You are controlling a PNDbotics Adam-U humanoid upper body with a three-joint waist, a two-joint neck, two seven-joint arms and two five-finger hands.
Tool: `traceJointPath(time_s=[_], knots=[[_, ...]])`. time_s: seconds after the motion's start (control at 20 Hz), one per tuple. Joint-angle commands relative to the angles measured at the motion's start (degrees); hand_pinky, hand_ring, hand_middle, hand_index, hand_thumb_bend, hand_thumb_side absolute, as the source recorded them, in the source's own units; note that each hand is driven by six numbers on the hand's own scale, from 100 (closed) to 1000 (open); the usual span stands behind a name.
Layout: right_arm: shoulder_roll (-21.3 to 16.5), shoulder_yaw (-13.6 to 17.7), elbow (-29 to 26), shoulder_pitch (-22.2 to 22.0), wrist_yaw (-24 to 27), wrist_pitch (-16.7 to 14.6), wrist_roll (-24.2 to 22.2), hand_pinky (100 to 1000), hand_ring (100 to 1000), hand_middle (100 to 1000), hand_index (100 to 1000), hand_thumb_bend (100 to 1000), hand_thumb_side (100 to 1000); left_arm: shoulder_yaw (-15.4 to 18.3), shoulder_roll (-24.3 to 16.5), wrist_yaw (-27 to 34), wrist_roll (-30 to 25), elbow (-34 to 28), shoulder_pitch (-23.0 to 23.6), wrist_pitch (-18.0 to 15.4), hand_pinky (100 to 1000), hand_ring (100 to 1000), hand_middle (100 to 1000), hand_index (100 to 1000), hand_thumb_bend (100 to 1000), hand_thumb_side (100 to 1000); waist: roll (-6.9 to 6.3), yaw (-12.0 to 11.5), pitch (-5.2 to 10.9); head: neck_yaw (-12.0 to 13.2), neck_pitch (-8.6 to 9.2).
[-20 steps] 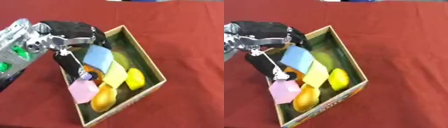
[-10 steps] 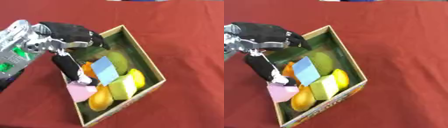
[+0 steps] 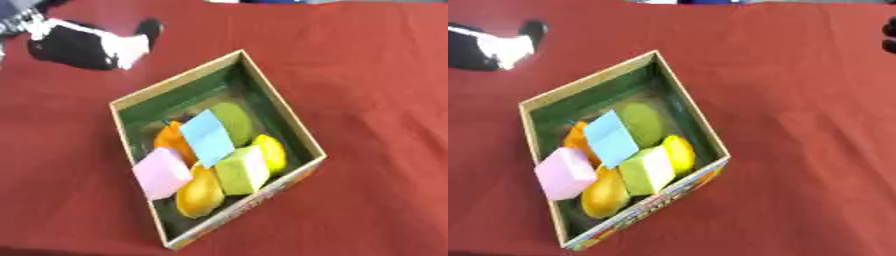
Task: Pick up objects on the table and place them in the box.
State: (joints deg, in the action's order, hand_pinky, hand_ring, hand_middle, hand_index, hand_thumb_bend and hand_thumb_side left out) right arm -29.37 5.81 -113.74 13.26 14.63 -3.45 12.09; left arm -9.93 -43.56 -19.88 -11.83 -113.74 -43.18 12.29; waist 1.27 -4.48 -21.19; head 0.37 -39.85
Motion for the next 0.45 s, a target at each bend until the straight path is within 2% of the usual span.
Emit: traceJointPath(time_s=[0.05, 0.25, 0.45], knots=[[-2.7, 0.5, -0.8, 0.9, 0.4, -0.8, -0.2, 837, 803, 696, 829, 100, 698, 6.3, 0.0, 8.7, 14.6, -0.8, 2.4, -1.3, 760, 646, 656, 792, 199, 451, 0.12, -0.3, 1.5, -1.0, -0.27], [-3.5, 0.3, -0.8, 1.7, -0.2, -1.4, -0.4, 839, 807, 700, 831, 100, 673, 11.4, 1.5, 16.8, 28.7, -0.8, 8.8, -6.2, 762, 655, 654, 798, 192, 497, 0.62, -1.0, 1.48, -2.2, -0.04], [-3.5, 0.3, -0.8, 2.4, -0.7, -1.8, -0.5, 844, 827, 709, 834, 100, 663, 14.2, 5.1, 22.4, 34.7, -0.8, 14.5, -10.5, 759, 659, 652, 808, 184, 497, 1.08, -1.4, 1.45, -2.2, 0.16]])
